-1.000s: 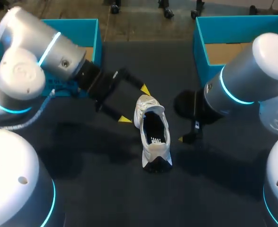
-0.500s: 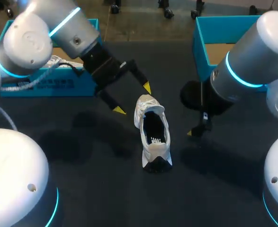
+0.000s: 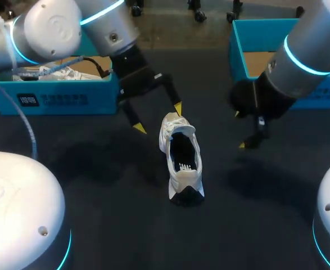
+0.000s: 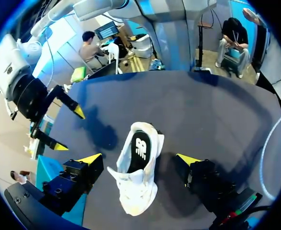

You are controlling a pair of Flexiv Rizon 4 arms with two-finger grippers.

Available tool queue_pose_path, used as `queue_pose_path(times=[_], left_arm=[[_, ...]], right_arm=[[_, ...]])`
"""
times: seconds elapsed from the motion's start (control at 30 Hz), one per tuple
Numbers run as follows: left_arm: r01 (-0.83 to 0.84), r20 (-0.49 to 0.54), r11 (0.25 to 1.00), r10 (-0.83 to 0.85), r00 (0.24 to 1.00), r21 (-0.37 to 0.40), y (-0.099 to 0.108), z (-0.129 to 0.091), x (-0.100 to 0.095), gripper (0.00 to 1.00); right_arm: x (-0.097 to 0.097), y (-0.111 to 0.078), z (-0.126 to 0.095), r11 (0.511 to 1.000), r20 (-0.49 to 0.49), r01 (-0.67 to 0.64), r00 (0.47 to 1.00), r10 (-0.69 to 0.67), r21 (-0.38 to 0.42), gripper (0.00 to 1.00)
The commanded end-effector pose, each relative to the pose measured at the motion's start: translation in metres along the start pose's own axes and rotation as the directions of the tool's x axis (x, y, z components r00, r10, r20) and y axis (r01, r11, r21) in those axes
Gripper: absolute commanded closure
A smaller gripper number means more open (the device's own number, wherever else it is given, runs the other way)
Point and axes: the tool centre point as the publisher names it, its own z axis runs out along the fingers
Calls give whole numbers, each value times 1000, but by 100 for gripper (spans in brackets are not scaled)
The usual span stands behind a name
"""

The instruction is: Take the shoe out of the shoebox, open the shoe tongue, remove and reinsert the insole, then place the shoe into the shoebox

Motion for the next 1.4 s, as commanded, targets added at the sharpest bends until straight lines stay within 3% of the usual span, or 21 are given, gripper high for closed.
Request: queue_pose_path(times=[0.03, 0.27, 0.53, 0.77, 0.87, 0.93, 1.4], left_arm=[[0, -29, 1000, 0, 1000, -1, 1, 0, -2, 0], [0, -29, 1000, 0, 1000, -1, 1, 0, -2, 0], [6, -78, 1000, -8, 997, -30, 4, 0, 3, 0], [-3, -123, 996, -7, 992, -85, 11, 1, 4, 0], [16, -129, 995, -29, 991, -95, 12, 0, 2, 74], [24, -135, 994, -38, 990, -105, 13, -1, -1, 100], [32, -269, 991, -66, 961, -131, 19, 9, -8, 100]], right_arm=[[2, -10, -25, 1000, -4, 19, 1000, -19, 1, 0], [-3, -19, -51, 999, -27, 33, 999, -32, 20, 0], [-12, -25, -65, 994, -65, 104, 993, -102, 22, 0], [-17, -29, -71, 998, -27, 63, 998, -63, 7, 0], [-17, -29, -71, 998, -27, 63, 998, -63, 7, 0], [-17, -29, -71, 998, -27, 63, 998, -63, 7, 0], [-17, -29, -71, 998, -27, 63, 998, -63, 7, 0]])
